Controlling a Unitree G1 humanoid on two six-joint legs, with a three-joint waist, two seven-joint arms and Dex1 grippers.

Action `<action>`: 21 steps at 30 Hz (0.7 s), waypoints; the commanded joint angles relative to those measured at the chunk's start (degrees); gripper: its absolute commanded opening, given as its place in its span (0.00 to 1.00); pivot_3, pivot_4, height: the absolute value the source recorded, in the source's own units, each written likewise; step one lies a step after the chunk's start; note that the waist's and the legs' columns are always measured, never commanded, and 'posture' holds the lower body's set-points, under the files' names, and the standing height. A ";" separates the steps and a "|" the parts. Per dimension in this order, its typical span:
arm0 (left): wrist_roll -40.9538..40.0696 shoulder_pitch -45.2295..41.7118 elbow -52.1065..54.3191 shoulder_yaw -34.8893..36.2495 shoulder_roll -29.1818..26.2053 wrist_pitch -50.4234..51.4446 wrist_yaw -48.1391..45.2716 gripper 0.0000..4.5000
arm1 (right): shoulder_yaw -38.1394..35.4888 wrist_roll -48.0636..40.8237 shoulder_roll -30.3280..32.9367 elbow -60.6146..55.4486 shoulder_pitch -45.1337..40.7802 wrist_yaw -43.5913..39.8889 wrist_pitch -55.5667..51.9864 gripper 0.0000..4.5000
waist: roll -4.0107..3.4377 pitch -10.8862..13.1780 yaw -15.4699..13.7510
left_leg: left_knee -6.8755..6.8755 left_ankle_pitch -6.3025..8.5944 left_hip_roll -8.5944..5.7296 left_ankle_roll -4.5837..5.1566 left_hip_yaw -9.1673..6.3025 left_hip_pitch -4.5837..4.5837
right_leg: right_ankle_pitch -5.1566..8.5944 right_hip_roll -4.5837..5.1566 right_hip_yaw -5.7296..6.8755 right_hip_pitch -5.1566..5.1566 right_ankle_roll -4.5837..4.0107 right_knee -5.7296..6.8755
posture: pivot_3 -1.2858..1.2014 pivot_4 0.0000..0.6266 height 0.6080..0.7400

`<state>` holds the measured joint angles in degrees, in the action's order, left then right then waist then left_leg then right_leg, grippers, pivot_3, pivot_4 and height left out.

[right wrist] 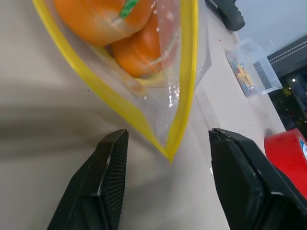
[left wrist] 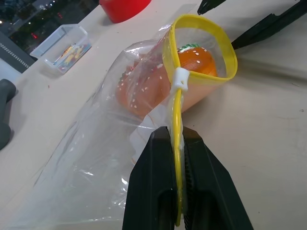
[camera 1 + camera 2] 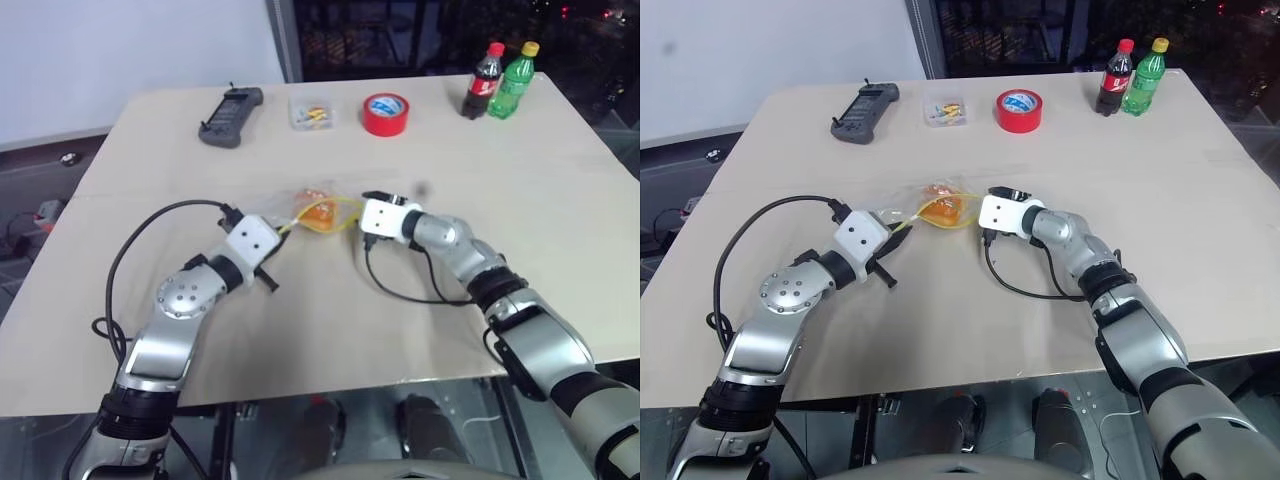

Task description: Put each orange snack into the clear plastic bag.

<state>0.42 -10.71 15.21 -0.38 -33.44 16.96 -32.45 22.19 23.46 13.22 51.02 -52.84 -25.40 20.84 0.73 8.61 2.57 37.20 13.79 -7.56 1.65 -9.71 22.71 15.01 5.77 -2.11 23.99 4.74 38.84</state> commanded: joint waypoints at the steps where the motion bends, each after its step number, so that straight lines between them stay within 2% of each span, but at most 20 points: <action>1: -1.14 0.02 1.06 1.72 -0.66 -2.18 -0.63 0.00 | -0.67 -0.61 -0.68 0.92 -2.66 0.75 1.83 0.51 | 0.00 0.00 0.01 | 0.00 0.00 0.00 0.00 0.00 0.00 | 0.00 0.00 0.00 0.00 0.00 0.00 | 0.52 0.24 1.00; 3: -1.48 0.16 1.08 1.91 -0.71 -2.44 -0.87 0.00 | -0.74 -0.68 -0.96 2.16 -3.23 0.63 2.48 0.35 | 0.00 0.00 0.01 | 0.00 0.00 0.00 0.00 0.00 0.00 | 0.00 0.00 0.00 0.00 0.00 0.00 | 0.52 0.24 1.00; 6: -1.83 0.59 1.08 2.27 -0.91 -2.99 -1.23 0.00 | -0.85 -0.76 -1.31 3.58 -3.83 0.75 3.21 0.04 | 0.00 0.00 0.00 | 0.00 0.00 0.00 0.00 0.00 0.00 | 0.00 0.00 0.00 0.00 0.00 0.00 | 0.52 0.24 1.00; 7: -1.92 0.80 0.86 2.51 -0.96 -3.27 -1.33 0.00 | -0.93 -0.73 -1.39 4.00 -4.07 1.10 3.49 0.02 | 0.00 0.00 -0.02 | 0.00 0.00 0.00 0.00 0.00 0.00 | 0.00 0.00 0.00 0.00 0.00 0.00 | 0.52 0.24 1.00; 12: -3.71 -3.06 -2.07 4.25 -0.08 -1.35 -0.37 0.00 | -3.64 -0.95 1.89 3.00 -6.24 5.11 2.09 0.02 | -0.03 0.02 -0.20 | -0.01 0.00 0.00 0.00 -0.01 0.00 | 0.00 -0.01 0.00 0.01 0.00 0.01 | 0.52 0.24 1.00; 16: -2.76 -15.12 -12.55 3.16 1.37 -2.02 1.38 0.00 | -6.68 -0.99 7.44 1.02 -10.11 8.74 -0.75 0.02 | -0.02 0.04 -0.75 | 0.04 -0.01 -0.03 -0.01 -0.12 0.07 | 0.00 0.01 0.14 0.00 0.00 0.00 | 0.52 0.24 1.00; 21: -0.59 -31.40 -27.79 0.24 4.21 -8.14 2.74 0.00 | -8.45 -0.50 13.68 -1.27 -13.54 9.45 -2.39 0.02 | 0.02 0.02 -0.13 | 0.05 -0.01 -0.10 -0.01 -0.18 0.18 | 0.00 0.13 0.25 0.00 0.00 -0.11 | 0.52 0.24 1.00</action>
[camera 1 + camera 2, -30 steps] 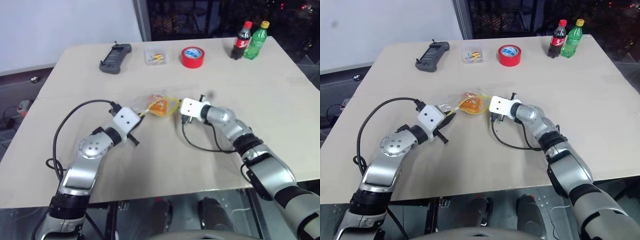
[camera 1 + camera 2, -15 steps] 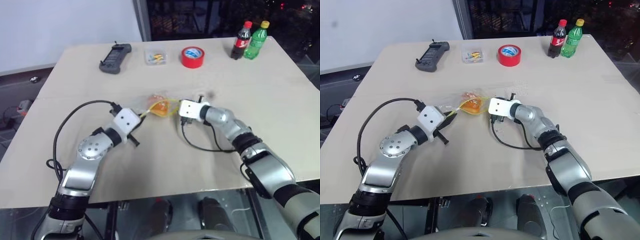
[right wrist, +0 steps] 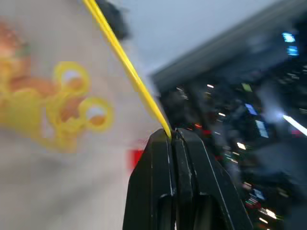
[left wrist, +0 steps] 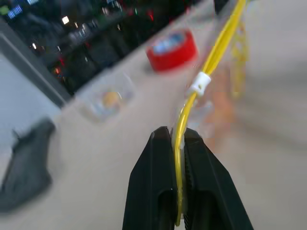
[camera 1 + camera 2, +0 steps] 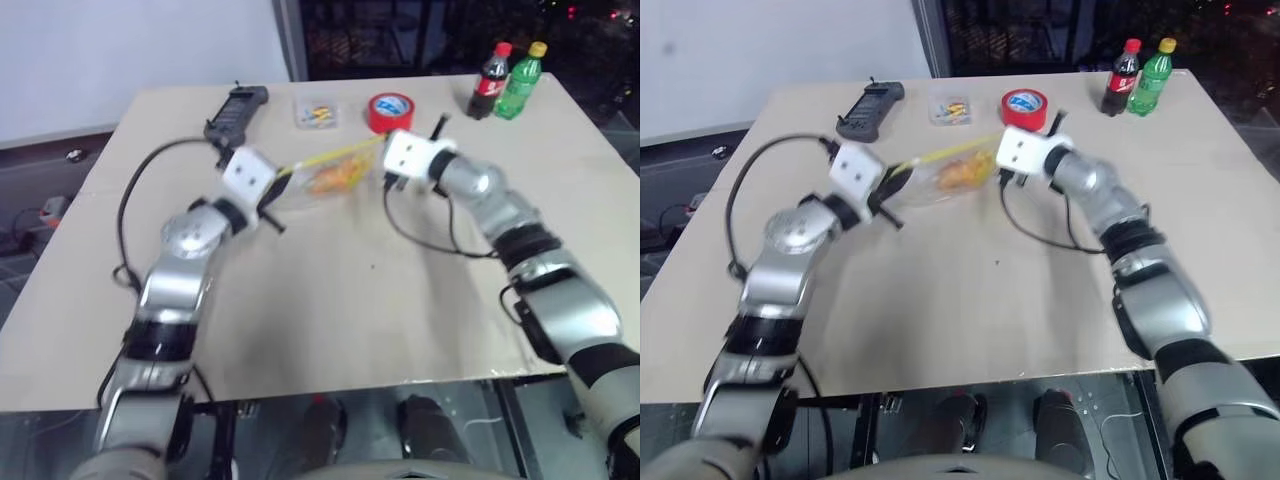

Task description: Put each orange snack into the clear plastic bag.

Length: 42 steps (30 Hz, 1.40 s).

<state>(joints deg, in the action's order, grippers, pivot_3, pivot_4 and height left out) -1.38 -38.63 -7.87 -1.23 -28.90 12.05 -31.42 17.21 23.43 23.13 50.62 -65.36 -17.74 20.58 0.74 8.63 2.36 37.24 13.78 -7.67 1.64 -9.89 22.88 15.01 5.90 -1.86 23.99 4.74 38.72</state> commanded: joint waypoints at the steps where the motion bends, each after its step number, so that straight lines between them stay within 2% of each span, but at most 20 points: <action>1: 1.73 -5.64 -6.97 0.59 0.08 -5.07 2.00 0.00 | -4.01 -0.79 5.02 -2.22 -0.89 1.32 -2.41 0.02 | 0.00 0.01 0.34 | 0.00 0.00 0.00 0.00 0.00 0.02 | 0.00 0.00 0.00 0.02 0.00 -0.03 | 0.52 0.24 1.00; 3: 2.35 -7.79 -9.54 -0.35 0.43 -8.57 1.65 0.00 | -4.74 -1.27 7.21 -5.49 0.22 0.35 -3.30 0.02 | 0.00 0.02 0.56 | -0.02 0.00 -0.03 0.01 -0.01 0.07 | 0.00 0.04 -0.04 0.10 0.00 -0.03 | 0.52 0.24 1.00; 5: 2.81 -6.66 -9.09 -1.52 0.64 -11.96 0.78 0.00 | -5.52 -2.88 9.94 -13.19 5.09 -3.51 -5.33 0.02 | 0.01 0.01 1.04 | -0.03 0.00 -0.03 0.01 0.03 0.11 | 0.00 0.07 -0.10 0.17 0.00 0.00 | 0.52 0.24 1.00; 8: 3.83 0.13 -3.23 -3.93 0.53 -15.50 -0.47 0.00 | -5.98 -6.92 14.64 -32.46 19.50 -14.60 -12.80 0.02 | 0.01 -0.07 1.09 | -0.05 0.01 0.01 0.03 -0.03 0.09 | 0.00 0.14 -0.10 0.09 0.01 -0.22 | 0.52 0.24 1.00; 10: 4.58 4.37 0.76 -4.82 0.59 -15.88 -0.38 0.00 | -7.04 -8.89 15.99 -42.04 26.70 -18.05 -18.65 0.02 | 0.01 -0.05 1.40 | -0.10 0.07 0.02 0.11 -0.02 0.08 | 0.01 0.12 -0.15 0.07 0.01 -0.27 | 0.52 0.24 1.00; 13: 7.30 9.57 5.71 -6.02 0.74 -15.54 0.80 0.00 | -8.73 -8.79 17.29 -51.33 34.89 -19.21 -22.91 0.34 | -0.02 0.09 1.65 | 0.04 0.08 -0.01 0.14 0.22 0.22 | -0.01 0.11 -0.55 0.44 0.03 0.17 | 0.52 0.24 1.00; 14: 8.54 11.23 7.36 -6.57 0.76 -15.40 1.57 0.00 | -9.28 -8.53 17.73 -54.18 37.45 -19.23 -23.35 0.37 | -0.03 0.09 1.56 | 0.11 0.08 -0.01 0.13 0.24 0.22 | -0.01 0.11 -0.57 0.46 0.04 0.24 | 0.52 0.24 1.00; 16: 10.52 13.60 10.56 -7.19 0.88 -14.56 2.79 0.00 | -9.80 -10.03 17.83 -60.72 41.01 -20.93 -24.89 0.57 | -0.08 0.03 0.91 | 0.07 0.04 0.02 0.07 0.20 0.05 | -0.09 0.09 -0.57 0.32 0.15 0.25 | 0.52 0.24 1.00; 17: 11.81 14.45 12.08 -7.58 0.52 -14.60 2.95 0.00 | -9.16 -10.46 17.50 -63.79 41.25 -21.99 -25.90 0.57 | -0.08 0.04 0.82 | 0.05 0.05 0.06 0.07 0.20 -0.25 | -0.08 0.06 -0.56 0.01 0.15 0.15 | 0.52 0.24 1.00; 22: 17.22 15.79 16.80 -9.62 -0.79 -13.82 2.62 0.00 | -2.74 -9.14 12.52 -70.71 36.18 -24.97 -29.26 0.57 | -0.06 0.05 0.15 | 0.11 0.06 0.05 0.09 0.25 -0.31 | -0.16 -0.12 -0.56 -0.09 0.27 0.15 | 0.52 0.24 1.00; 26: 19.72 15.43 18.56 -10.83 -0.68 -12.96 2.47 0.00 | 2.68 -6.75 8.22 -67.92 31.19 -25.59 -27.86 0.57 | -0.04 0.04 -0.72 | 0.11 0.05 0.04 0.07 0.17 -0.24 | -0.15 -0.11 -0.46 -0.08 0.26 0.08 | 0.52 0.24 1.00; 31: 22.44 15.18 19.69 -11.96 -0.37 -12.66 2.34 0.00 | 5.90 -4.91 6.17 -62.19 27.57 -25.75 -24.20 0.57 | -0.03 0.04 -1.70 | 0.11 0.06 -0.01 0.09 0.13 -0.13 | -0.16 -0.10 -0.41 -0.07 0.25 -0.10 | 0.52 0.24 1.00; 32: 22.89 15.20 19.91 -12.12 -0.37 -12.60 2.21 0.00 | 6.21 -4.62 6.16 -61.29 27.06 -25.88 -23.18 0.46 | -0.03 0.04 -1.71 | 0.11 0.06 -0.01 0.09 0.12 -0.12 | -0.16 -0.10 -0.39 -0.07 0.25 -0.11 | 0.52 0.24 1.00; 33: 23.35 15.30 20.16 -12.25 -0.49 -12.56 2.12 0.00 | 6.34 -4.53 5.95 -60.66 26.70 -25.82 -22.66 0.41 | -0.03 0.04 -1.68 | 0.11 0.06 -0.01 0.09 0.12 -0.12 | -0.16 -0.09 -0.39 -0.07 0.25 -0.11 | 0.52 0.24 1.00; 35: 23.87 15.46 20.50 -12.36 -0.48 -12.51 2.04 0.00 | 6.48 -4.37 5.62 -59.59 26.17 -25.64 -21.63 0.24 | -0.03 0.04 -1.63 | 0.10 0.06 -0.01 0.09 0.11 -0.12 | -0.16 -0.10 -0.39 -0.06 0.25 -0.11 | 0.52 0.24 1.00; 42: 24.74 16.33 21.54 -12.07 -0.04 -12.21 2.30 0.00 | 6.83 -3.60 4.75 -57.15 25.44 -25.95 -18.90 0.24 | -0.03 0.04 -1.50 | 0.08 0.06 0.00 0.09 0.11 -0.13 | -0.16 -0.12 -0.39 -0.04 0.25 -0.10 | 0.52 0.24 1.00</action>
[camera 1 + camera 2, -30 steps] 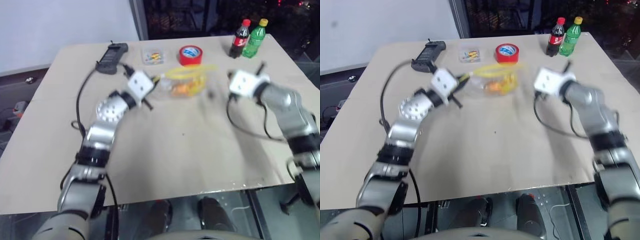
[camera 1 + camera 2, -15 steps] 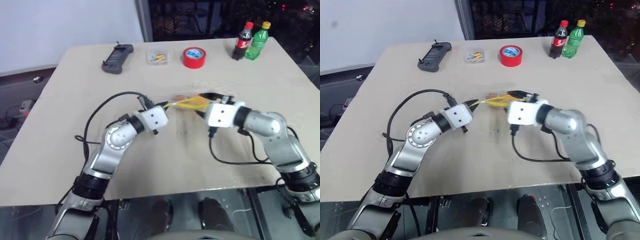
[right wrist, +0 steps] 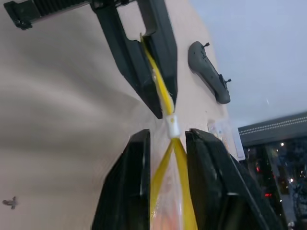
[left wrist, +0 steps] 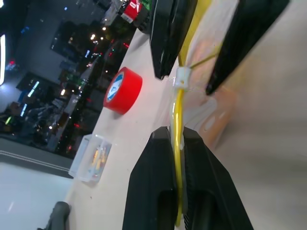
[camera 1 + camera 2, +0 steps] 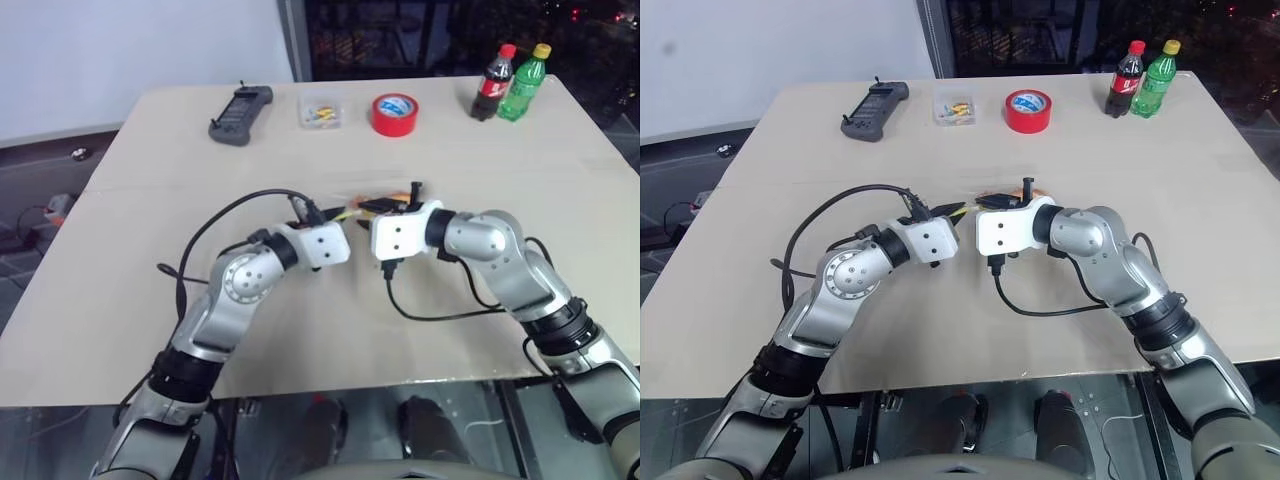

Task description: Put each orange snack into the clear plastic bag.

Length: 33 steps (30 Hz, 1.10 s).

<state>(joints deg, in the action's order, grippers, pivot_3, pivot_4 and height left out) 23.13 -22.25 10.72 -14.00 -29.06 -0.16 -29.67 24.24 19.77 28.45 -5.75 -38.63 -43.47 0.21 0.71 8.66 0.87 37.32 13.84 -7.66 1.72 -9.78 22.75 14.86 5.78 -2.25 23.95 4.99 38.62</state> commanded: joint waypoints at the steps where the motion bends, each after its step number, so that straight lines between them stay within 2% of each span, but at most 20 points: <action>1: 0.30 0.00 3.01 0.73 0.17 0.05 0.56 0.00 | -0.19 0.18 -0.68 -0.67 -1.33 -0.29 1.63 0.24 | 0.00 0.00 -0.03 | 0.00 0.00 0.00 0.00 0.00 0.00 | 0.00 0.00 0.00 0.00 0.00 0.00 | 0.52 0.24 1.00; 2: 0.34 0.04 3.06 0.77 0.22 0.10 0.56 0.00 | -0.20 0.27 -0.79 -0.59 -1.34 -0.31 1.70 0.24 | 0.00 0.00 -0.03 | 0.00 0.00 0.00 0.00 0.00 0.00 | 0.00 0.00 0.00 0.00 0.00 0.00 | 0.52 0.24 1.00; 6: 0.20 0.12 3.12 0.95 0.40 0.40 0.56 0.00 | -0.43 0.50 -1.00 -0.43 -1.34 -0.25 1.98 0.01 | 0.00 0.00 -0.03 | 0.00 0.00 0.00 0.00 0.00 0.00 | 0.00 0.00 0.00 0.00 0.00 0.00 | 0.52 0.24 1.00; 18: -2.28 -0.23 1.98 2.70 0.65 1.25 0.21 0.00 | -1.85 1.20 -1.03 1.63 -1.65 1.08 2.16 0.01 | 0.00 0.00 -0.01 | 0.00 0.00 0.00 0.00 0.00 0.00 | 0.00 0.00 0.00 0.00 0.00 0.00 | 0.52 0.24 1.00; 23: -6.23 0.03 1.14 6.10 0.96 2.83 0.90 0.00 | -4.59 3.59 3.01 5.95 -1.20 3.44 1.37 0.01 | 0.00 0.00 -0.05 | 0.00 0.00 0.00 0.00 0.00 0.00 | 0.00 0.01 0.00 0.00 0.00 0.00 | 0.52 0.24 1.00; 33: -9.79 1.11 -1.98 8.20 -2.51 -0.53 1.00 0.00 | -10.64 3.42 13.29 10.18 1.32 7.06 0.14 0.01 | 0.00 0.00 0.00 | -0.01 0.00 0.00 0.00 0.02 0.00 | 0.00 0.02 -0.01 -0.01 0.00 -0.04 | 0.52 0.24 1.00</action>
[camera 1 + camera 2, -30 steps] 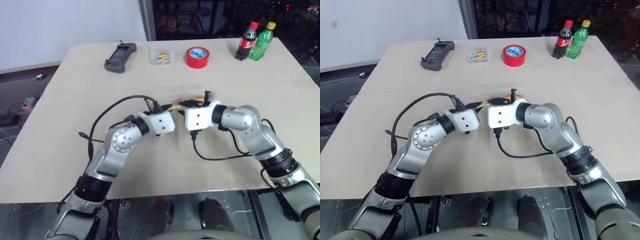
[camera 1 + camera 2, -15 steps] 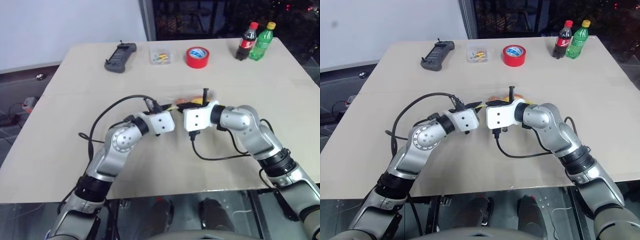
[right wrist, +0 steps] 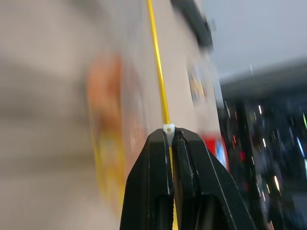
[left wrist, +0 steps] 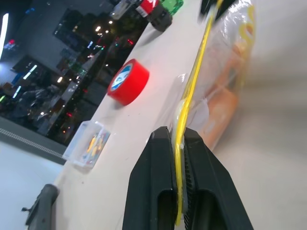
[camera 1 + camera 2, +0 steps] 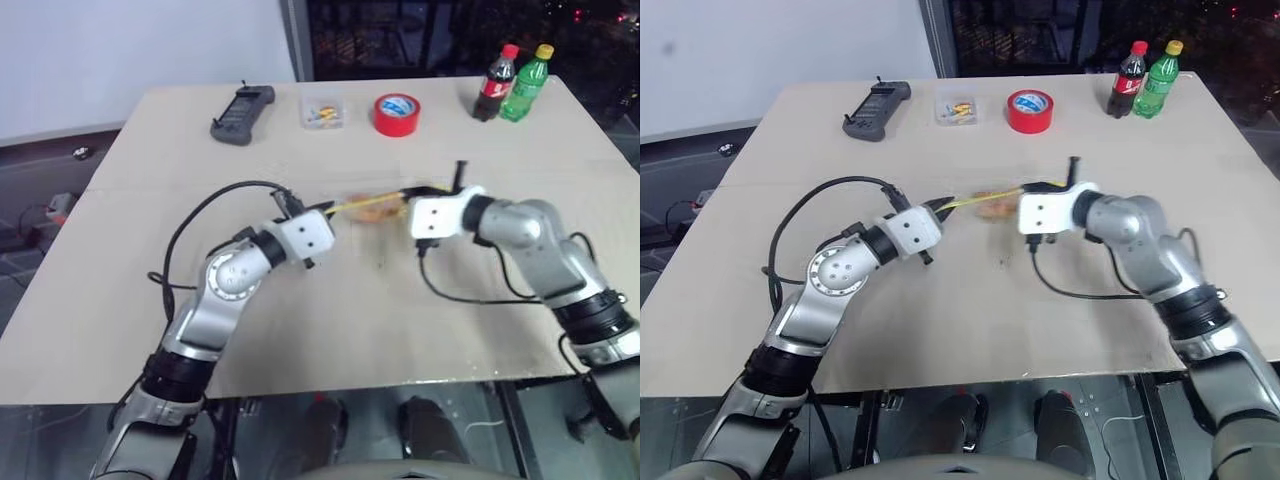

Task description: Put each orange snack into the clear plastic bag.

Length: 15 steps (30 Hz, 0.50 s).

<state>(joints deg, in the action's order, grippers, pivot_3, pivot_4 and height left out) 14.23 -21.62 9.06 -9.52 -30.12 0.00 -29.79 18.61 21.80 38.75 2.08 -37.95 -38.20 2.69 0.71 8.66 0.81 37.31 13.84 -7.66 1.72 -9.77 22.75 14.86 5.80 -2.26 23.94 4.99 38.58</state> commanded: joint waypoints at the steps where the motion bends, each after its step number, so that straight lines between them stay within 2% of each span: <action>1: -1.19 0.43 -0.69 3.90 -1.46 -0.69 1.10 0.00 | -5.77 1.70 3.94 3.34 0.68 2.68 -2.65 0.01 | 0.00 0.00 0.09 | 0.00 0.00 0.00 0.00 0.01 0.00 | 0.00 0.00 -0.01 0.00 0.00 0.00 | 0.52 0.24 1.00; 8: -4.13 -3.71 -6.46 4.53 0.32 0.71 1.89 0.00 | -7.18 3.04 6.61 10.86 -2.32 8.34 -3.22 0.01 | 0.01 0.01 -0.04 | 0.00 0.00 0.00 0.00 0.02 0.00 | 0.00 0.01 -0.02 0.00 0.00 0.00 | 0.52 0.24 1.00; 11: -5.79 -11.86 -16.12 4.81 1.91 0.31 2.31 0.00 | -6.85 3.01 6.58 16.27 -7.75 10.65 -1.60 0.01 | 0.02 0.02 -0.05 | 0.03 0.00 -0.01 0.00 0.04 0.00 | 0.00 0.02 -0.01 -0.01 0.01 0.01 | 0.52 0.24 1.00; 15: -5.76 -25.74 -31.87 3.71 3.66 -5.72 3.76 0.00 | -6.57 2.49 6.63 22.26 -14.77 12.96 1.49 0.01 | 0.07 0.05 -0.01 | 0.04 -0.01 -0.02 0.00 -0.01 0.07 | -0.01 0.02 0.07 0.00 0.01 -0.02 | 0.52 0.24 1.00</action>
<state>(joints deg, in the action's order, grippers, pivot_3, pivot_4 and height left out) 8.72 -44.54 -16.96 -9.67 -25.13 -3.93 -28.67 17.05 22.76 42.17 18.84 -51.10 -28.32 5.51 0.79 8.71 0.80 37.36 13.83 -7.69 1.73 -9.78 22.85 14.85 5.83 -2.19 23.94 5.00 38.54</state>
